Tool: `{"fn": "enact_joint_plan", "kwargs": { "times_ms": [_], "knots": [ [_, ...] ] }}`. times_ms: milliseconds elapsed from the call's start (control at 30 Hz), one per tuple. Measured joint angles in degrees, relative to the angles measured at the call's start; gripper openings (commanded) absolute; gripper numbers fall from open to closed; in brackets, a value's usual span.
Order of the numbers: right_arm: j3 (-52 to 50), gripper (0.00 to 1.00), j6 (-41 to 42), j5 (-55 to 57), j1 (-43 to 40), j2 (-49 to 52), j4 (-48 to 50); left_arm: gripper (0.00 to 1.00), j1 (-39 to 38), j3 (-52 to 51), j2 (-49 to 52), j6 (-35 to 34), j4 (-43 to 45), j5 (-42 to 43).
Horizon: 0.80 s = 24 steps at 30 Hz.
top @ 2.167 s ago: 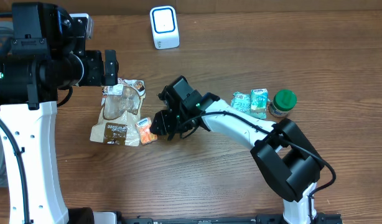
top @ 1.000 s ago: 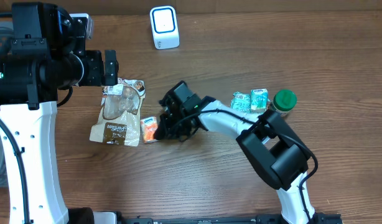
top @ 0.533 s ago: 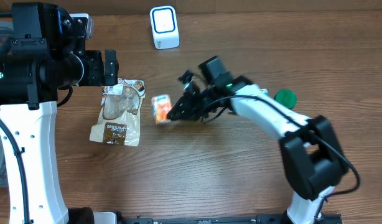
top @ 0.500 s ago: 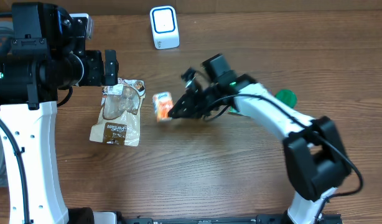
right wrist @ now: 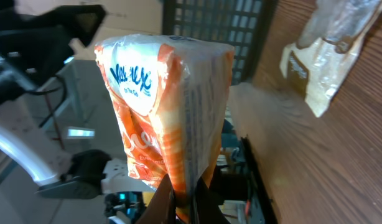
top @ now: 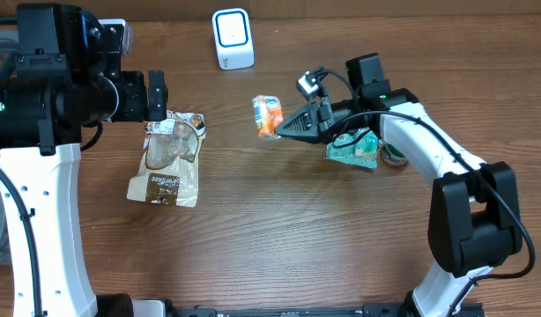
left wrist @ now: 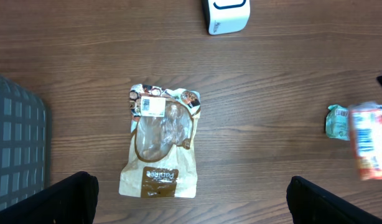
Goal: Scan the item barcode
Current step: 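Lift the orange Kleenex pack and carry it right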
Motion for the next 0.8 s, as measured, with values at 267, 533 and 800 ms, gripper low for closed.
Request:
{"fn": "enact_joint_plan", "kwargs": {
  "times_ms": [267,533,800],
  "knots": [
    [0.0,0.04,-0.4,-2.5,-0.5,0.0,-0.2,1.00,0.0,0.0,0.0,0.0,0.0,0.0],
    [0.0,0.04,-0.4,-2.5,-0.7,0.0,-0.2,1.00,0.0,0.0,0.0,0.0,0.0,0.0],
    [0.0,0.04,-0.4,-2.5,-3.2,0.0,-1.6,1.00,0.0,0.0,0.0,0.0,0.0,0.0]
  ]
}}
